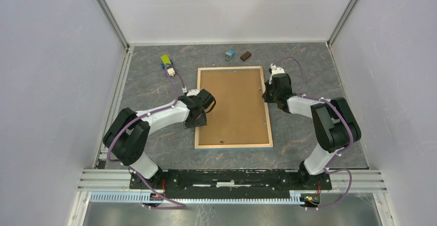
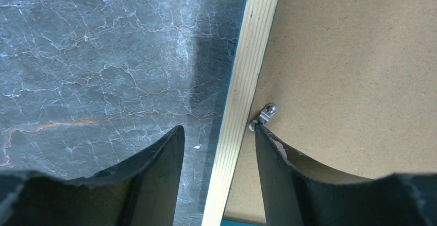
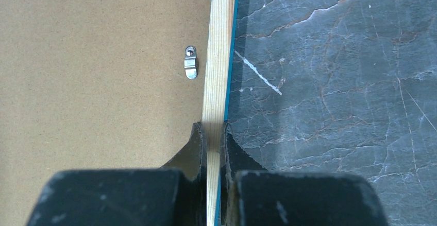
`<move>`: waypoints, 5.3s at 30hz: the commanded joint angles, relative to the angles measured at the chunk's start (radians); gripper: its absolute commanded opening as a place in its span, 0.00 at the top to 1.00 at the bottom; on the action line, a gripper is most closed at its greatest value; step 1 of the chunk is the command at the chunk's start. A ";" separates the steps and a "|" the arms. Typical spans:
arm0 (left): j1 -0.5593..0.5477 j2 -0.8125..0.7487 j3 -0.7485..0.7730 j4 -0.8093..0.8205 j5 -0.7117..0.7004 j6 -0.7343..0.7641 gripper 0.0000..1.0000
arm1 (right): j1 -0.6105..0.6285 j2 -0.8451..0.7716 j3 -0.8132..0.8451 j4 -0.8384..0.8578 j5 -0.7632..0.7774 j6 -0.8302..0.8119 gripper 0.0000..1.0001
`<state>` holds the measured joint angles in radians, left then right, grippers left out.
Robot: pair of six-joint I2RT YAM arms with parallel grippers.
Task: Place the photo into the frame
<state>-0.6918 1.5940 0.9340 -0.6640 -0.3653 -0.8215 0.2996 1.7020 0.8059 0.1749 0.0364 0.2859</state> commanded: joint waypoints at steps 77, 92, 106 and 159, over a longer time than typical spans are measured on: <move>0.040 -0.081 -0.054 0.094 0.024 0.046 0.30 | 0.012 0.079 -0.008 -0.100 -0.109 -0.026 1.00; 0.055 0.005 0.188 0.175 -0.089 0.111 0.06 | 0.011 0.068 0.029 -0.149 -0.112 -0.071 1.00; 0.052 -0.193 -0.130 0.099 0.039 0.105 0.16 | 0.011 0.072 0.017 -0.137 -0.136 -0.072 1.00; 0.067 -0.080 -0.107 0.150 -0.050 0.059 0.57 | 0.010 0.087 0.018 -0.118 -0.181 -0.062 1.00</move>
<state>-0.6380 1.5307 0.8444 -0.5152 -0.3473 -0.7406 0.2893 1.7329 0.8482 0.1566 -0.0238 0.2558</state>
